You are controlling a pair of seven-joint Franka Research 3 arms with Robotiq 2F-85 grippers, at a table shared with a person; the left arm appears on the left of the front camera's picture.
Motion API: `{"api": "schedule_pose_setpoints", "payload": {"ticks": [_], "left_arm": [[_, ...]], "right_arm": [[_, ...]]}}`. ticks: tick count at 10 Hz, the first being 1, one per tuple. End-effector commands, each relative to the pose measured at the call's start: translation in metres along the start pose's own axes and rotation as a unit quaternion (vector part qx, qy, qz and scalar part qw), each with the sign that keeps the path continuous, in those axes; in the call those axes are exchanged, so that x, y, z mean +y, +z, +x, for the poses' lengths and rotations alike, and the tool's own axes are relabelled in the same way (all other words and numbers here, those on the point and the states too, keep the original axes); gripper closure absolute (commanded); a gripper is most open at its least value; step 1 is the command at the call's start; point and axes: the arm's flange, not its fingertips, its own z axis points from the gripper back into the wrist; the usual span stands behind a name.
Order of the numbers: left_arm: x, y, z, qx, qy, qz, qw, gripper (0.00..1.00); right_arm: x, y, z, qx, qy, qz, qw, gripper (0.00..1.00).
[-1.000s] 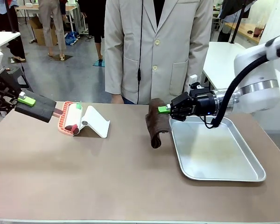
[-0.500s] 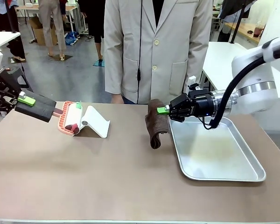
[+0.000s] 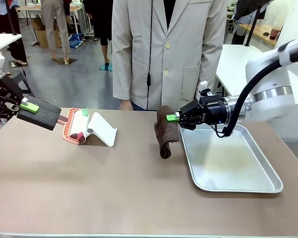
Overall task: Clean the surface of the table.
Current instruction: Return the Lint Roller and towel to their original positions.
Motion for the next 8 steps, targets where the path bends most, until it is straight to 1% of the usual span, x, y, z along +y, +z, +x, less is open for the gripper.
{"api": "schedule_pose_setpoints", "payload": {"ticks": [1, 3, 4, 5, 6, 8], "left_arm": [[-0.033, -0.009, 0.001, 0.005, -0.015, 0.019, 1.0, 0.78], [-0.059, -0.029, 0.014, 0.02, -0.028, 0.047, 0.998, 0.78], [-0.066, -0.039, 0.023, 0.024, -0.028, 0.063, 0.997, 0.78], [-0.072, -0.05, 0.034, 0.015, -0.022, 0.084, 0.996, 0.78], [-0.076, -0.062, 0.046, 0.025, -0.02, 0.109, 0.994, 0.78], [-0.082, -0.075, 0.077, 0.047, -0.03, 0.138, 0.989, 0.78]], "right_arm": [[0.005, -0.02, 0.007, -0.012, 0.021, -0.027, 0.999, 0.93], [0.006, -0.041, 0.011, -0.017, 0.015, -0.043, 0.999, 0.93], [0.008, -0.051, 0.011, -0.011, 0.016, -0.053, 0.998, 0.93], [0.009, -0.059, 0.01, -0.015, 0.011, -0.075, 0.997, 0.93], [0.009, -0.065, 0.009, -0.016, 0.005, -0.098, 0.995, 0.93], [0.008, -0.069, 0.005, 0.009, 0.004, -0.092, 0.996, 0.93]]}}
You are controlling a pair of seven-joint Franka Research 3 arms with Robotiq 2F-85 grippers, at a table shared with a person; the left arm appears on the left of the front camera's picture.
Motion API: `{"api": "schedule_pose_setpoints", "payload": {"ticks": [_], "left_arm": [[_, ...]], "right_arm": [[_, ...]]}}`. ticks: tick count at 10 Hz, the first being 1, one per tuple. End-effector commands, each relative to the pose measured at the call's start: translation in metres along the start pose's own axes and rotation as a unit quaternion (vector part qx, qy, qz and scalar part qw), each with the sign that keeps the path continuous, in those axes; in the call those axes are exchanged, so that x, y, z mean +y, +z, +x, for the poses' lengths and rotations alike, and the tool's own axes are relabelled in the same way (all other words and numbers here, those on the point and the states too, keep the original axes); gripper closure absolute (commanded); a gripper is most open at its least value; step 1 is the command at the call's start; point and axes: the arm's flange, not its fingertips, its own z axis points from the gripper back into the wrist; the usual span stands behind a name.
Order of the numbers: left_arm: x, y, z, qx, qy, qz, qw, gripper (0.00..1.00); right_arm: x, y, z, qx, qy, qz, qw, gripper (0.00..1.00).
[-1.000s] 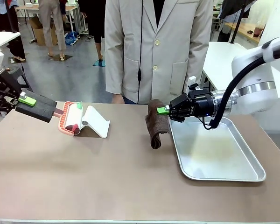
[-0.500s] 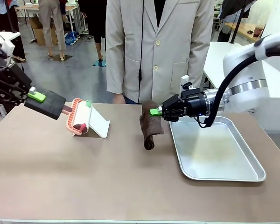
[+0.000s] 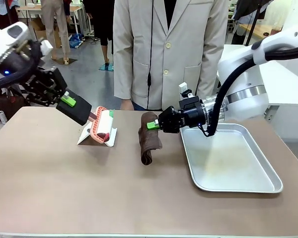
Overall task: Clean the surface of the table.
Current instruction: Return the Lint Roller and towel to their original positions.
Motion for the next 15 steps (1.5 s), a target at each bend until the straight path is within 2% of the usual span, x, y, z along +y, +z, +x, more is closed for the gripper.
{"api": "schedule_pose_setpoints", "payload": {"ticks": [1, 2, 4, 9, 15], "left_arm": [[-0.004, 0.003, 0.038, 0.019, 0.006, 0.04, 0.999, 0.78], [-0.004, -0.001, 0.051, 0.043, 0.003, 0.043, 0.998, 0.78], [0.001, -0.015, 0.071, 0.058, 0.02, 0.059, 0.996, 0.78], [0.015, -0.033, 0.095, -0.003, 0.027, 0.07, 0.997, 0.78], [0.039, -0.055, 0.108, 0.008, 0.028, 0.075, 0.997, 0.78]], "right_arm": [[0.003, -0.004, 0.005, 0.008, -0.013, -0.002, 1.0, 0.93], [0.001, -0.003, 0.005, 0.004, -0.02, -0.003, 1.0, 0.93], [-0.003, -0.002, 0.008, -0.009, -0.031, -0.007, 0.999, 0.93], [-0.008, 0.005, 0.012, -0.014, -0.041, 0.006, 0.999, 0.93], [-0.01, 0.007, 0.013, -0.018, -0.044, 0.01, 0.999, 0.93]]}}
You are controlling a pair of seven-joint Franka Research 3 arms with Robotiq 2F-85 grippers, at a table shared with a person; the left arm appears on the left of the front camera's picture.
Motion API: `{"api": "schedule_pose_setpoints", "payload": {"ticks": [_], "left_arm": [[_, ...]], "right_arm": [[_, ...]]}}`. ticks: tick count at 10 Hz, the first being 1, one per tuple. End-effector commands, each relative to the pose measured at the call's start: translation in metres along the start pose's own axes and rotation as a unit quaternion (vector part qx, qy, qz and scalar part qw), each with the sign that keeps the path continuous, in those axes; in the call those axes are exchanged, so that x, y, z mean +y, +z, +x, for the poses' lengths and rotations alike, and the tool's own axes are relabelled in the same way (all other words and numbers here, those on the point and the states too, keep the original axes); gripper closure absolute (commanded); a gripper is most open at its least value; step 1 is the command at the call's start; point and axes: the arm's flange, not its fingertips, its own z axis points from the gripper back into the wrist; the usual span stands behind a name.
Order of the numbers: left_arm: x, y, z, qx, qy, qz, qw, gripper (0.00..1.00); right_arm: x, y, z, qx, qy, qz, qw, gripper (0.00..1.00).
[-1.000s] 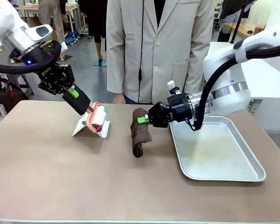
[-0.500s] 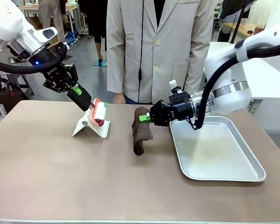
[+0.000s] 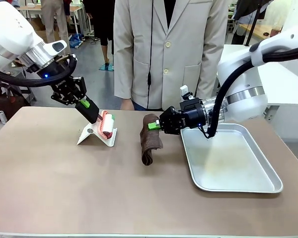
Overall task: Clean the surface of the table.
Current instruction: Return the Lint Roller and towel to their original positions.
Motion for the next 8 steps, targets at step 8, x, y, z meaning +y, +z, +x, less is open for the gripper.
{"api": "schedule_pose_setpoints", "payload": {"ticks": [8], "left_arm": [[0.001, -0.016, 0.016, 0.027, -0.017, 0.018, 0.999, 0.78]], "right_arm": [[0.001, 0.002, 0.008, -0.002, -0.01, 0.023, 1.0, 0.93]]}}
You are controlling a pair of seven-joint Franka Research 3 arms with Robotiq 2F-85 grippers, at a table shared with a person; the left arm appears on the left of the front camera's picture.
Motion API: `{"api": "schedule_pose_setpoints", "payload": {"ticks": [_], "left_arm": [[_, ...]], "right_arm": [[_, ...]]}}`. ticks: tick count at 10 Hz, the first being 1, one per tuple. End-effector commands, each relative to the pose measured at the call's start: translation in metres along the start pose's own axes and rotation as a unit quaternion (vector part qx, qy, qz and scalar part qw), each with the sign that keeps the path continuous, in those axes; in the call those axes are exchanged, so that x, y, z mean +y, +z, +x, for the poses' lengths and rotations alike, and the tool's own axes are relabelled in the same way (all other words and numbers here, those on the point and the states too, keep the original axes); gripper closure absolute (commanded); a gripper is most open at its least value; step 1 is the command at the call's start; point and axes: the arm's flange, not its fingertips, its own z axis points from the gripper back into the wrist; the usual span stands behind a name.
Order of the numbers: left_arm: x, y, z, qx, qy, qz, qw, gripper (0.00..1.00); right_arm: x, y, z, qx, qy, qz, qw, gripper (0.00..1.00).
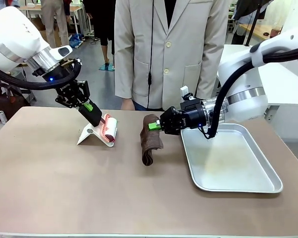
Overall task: Clean the surface of the table.
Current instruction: Return the Lint Roller and towel to their original positions.
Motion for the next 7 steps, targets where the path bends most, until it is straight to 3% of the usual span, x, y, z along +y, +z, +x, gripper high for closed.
{"api": "schedule_pose_setpoints", "payload": {"ticks": [1, 7], "left_arm": [[0.0, 0.0, 0.009, 0.011, -0.008, 0.019, 1.0, 0.78], [-0.003, -0.015, 0.02, 0.025, -0.004, 0.036, 0.999, 0.78]], "right_arm": [[0.003, 0.001, 0.007, -0.005, -0.005, 0.015, 1.0, 0.93], [0.003, 0.003, 0.007, -0.008, -0.001, 0.017, 1.0, 0.93]]}}
